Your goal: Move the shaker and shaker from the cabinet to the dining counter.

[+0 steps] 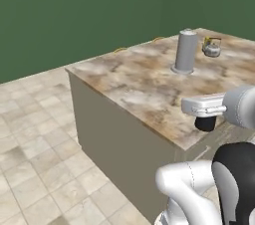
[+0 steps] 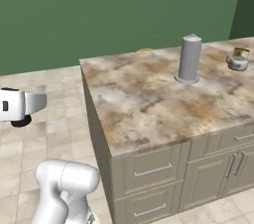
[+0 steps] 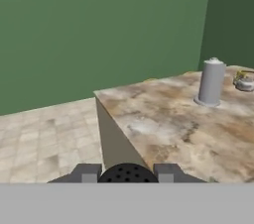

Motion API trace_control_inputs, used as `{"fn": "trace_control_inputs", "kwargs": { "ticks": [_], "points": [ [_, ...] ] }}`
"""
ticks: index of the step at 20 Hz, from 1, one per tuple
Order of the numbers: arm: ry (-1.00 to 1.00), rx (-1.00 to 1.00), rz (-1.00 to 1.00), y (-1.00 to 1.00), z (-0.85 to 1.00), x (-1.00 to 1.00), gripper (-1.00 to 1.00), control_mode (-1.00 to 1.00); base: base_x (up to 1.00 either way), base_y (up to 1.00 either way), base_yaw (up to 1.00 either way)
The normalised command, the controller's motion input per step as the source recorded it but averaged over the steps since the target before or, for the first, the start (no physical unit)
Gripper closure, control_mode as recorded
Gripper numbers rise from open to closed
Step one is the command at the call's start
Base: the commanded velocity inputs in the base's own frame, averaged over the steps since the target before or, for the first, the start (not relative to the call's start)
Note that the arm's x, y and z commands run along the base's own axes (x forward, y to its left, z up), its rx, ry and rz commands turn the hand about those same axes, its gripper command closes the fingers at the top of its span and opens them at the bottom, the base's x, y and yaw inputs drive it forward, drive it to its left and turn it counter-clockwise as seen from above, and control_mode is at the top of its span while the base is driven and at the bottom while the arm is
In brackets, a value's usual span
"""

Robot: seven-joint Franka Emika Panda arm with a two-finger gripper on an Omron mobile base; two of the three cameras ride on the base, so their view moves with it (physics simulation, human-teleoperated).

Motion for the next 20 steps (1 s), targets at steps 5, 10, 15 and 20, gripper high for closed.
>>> {"fn": "trace_control_inputs", "kwargs": {
  "ticks": [5,10,15,20],
  "points": [
    [0.0,0.0,0.0,0.0,0.0,0.0,1.0,1.0,0.99,0.34,-0.06],
    [0.0,0.0,0.0,0.0,0.0,0.0,1.0,1.0,0.92,0.28,-0.11],
    [0.0,0.0,0.0,0.0,0.0,0.0,1.0,1.0,0.69,0.14,-0.16],
    [0.0,0.0,0.0,0.0,0.0,0.0,1.0,1.0,0.58,0.04,-0.26]
  ]
}}
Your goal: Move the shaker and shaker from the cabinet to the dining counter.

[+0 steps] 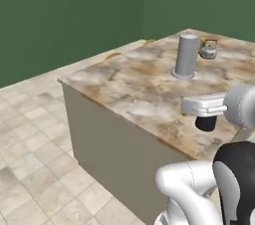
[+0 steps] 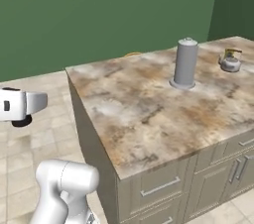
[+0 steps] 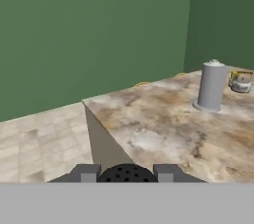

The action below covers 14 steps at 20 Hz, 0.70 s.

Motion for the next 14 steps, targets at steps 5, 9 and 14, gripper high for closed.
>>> {"fn": "trace_control_inputs", "kwargs": {
  "ticks": [5,9,14],
  "points": [
    [0.0,0.0,0.0,0.0,0.0,0.0,1.0,1.0,0.62,0.19,-0.41],
    [0.0,0.0,0.0,0.0,0.0,0.0,1.0,1.0,0.65,0.31,-0.56],
    [0.0,0.0,0.0,0.0,0.0,0.0,1.0,1.0,0.66,0.52,-0.66]
  ]
}}
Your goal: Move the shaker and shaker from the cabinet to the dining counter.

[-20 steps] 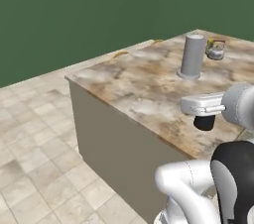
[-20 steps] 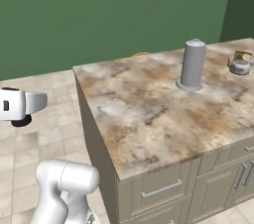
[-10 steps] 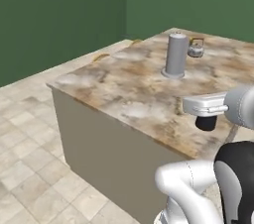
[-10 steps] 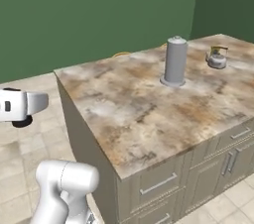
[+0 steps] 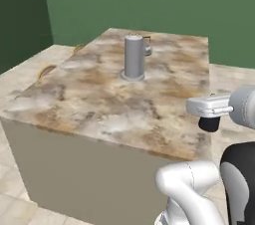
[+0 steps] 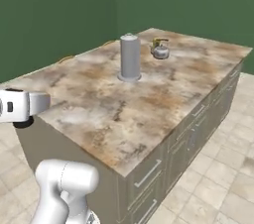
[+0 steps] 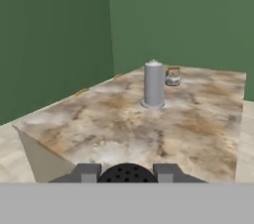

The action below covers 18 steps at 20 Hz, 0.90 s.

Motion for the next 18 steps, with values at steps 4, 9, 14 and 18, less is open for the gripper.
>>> {"fn": "trace_control_inputs", "kwargs": {
  "ticks": [4,9,14,18],
  "points": [
    [0.0,0.0,0.0,0.0,0.0,0.0,1.0,1.0,0.59,0.61,-0.69],
    [0.0,0.0,0.0,0.0,0.0,0.0,1.0,1.0,0.51,0.63,-0.67],
    [0.0,0.0,0.0,0.0,0.0,0.0,1.0,1.0,0.43,0.71,-0.62],
    [0.0,0.0,0.0,0.0,0.0,0.0,1.0,1.0,0.29,0.86,-0.5]
  ]
}}
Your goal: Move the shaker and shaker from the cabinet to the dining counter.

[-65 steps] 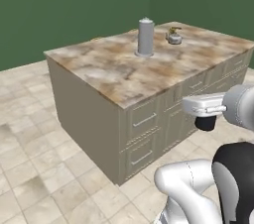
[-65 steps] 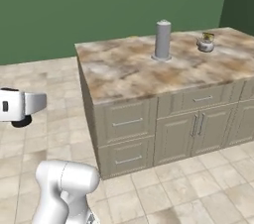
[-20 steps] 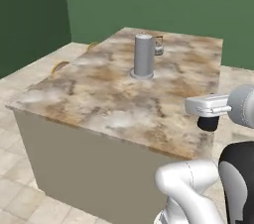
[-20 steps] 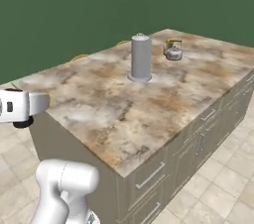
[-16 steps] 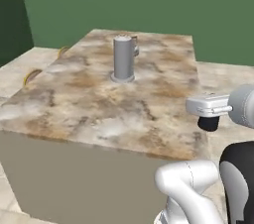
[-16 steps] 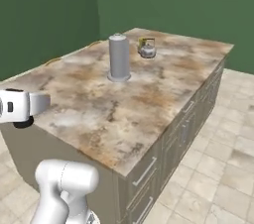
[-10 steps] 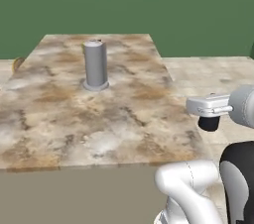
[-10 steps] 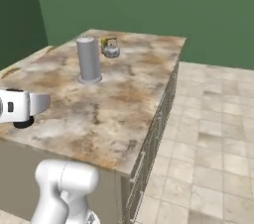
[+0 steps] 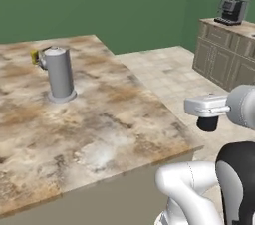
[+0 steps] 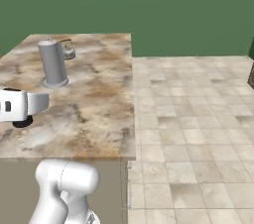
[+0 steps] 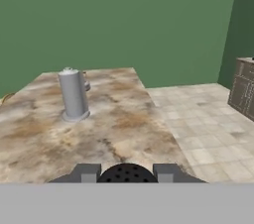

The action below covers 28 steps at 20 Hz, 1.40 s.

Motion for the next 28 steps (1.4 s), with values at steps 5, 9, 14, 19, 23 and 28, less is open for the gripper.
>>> {"fn": "trace_control_inputs", "kwargs": {
  "ticks": [5,9,14,19,23,28],
  "points": [
    [0.0,0.0,0.0,0.0,0.0,0.0,1.0,1.0,0.23,0.61,-0.26],
    [0.0,0.0,0.0,0.0,0.0,0.0,1.0,1.0,0.28,0.49,-0.04],
    [0.0,0.0,0.0,0.0,0.0,0.0,1.0,1.0,0.56,0.22,0.09],
    [0.0,0.0,0.0,0.0,0.0,0.0,1.0,1.0,0.68,0.01,0.36],
    [0.0,0.0,0.0,0.0,0.0,0.0,1.0,1.0,0.76,0.0,0.48],
    [0.0,0.0,0.0,0.01,0.0,0.1,1.0,-1.0,0.48,0.0,0.16]
  ]
}}
